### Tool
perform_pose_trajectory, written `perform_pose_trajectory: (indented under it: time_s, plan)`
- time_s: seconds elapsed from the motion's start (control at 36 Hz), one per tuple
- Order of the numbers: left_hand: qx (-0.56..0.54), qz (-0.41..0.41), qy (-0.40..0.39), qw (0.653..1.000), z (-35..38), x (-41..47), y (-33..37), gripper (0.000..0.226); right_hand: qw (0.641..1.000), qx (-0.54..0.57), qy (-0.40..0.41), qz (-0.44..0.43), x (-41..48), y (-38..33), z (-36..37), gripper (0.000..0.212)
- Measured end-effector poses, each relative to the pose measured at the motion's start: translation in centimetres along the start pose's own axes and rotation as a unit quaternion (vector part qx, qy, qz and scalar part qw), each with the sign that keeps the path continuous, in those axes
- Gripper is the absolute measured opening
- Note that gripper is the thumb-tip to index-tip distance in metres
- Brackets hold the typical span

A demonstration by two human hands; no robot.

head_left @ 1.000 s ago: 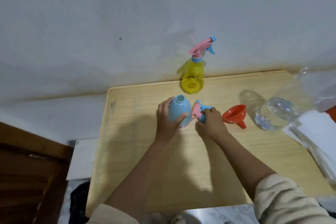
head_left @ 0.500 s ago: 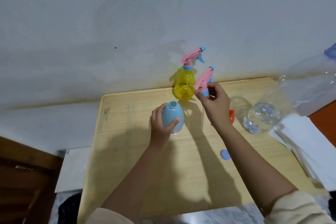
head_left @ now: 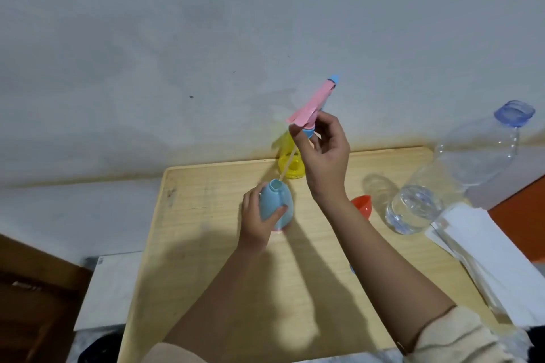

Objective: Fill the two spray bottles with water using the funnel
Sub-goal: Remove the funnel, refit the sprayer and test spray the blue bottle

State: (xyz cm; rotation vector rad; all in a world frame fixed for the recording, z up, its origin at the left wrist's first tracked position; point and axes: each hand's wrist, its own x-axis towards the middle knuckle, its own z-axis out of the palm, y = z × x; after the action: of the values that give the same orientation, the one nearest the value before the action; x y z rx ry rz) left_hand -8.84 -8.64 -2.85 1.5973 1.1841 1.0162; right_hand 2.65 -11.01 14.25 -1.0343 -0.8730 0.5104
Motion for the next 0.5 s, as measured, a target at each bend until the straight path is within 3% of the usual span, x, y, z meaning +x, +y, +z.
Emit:
perform_pose_trajectory:
  time_s: [0.36,0.5]
  plan:
    - [0.044,0.026,0.062,0.997,1.4,-0.9,-0.1,0.071,0.983,-0.118,-0.087,0.11,-3.4,8.0,-1.9,0.029]
    - [0.088,0.079,0.057,0.991,2.2,-0.7,-1.3,0.089,0.974,-0.147,-0.114,0.131,-4.1,9.2,-2.1,0.026]
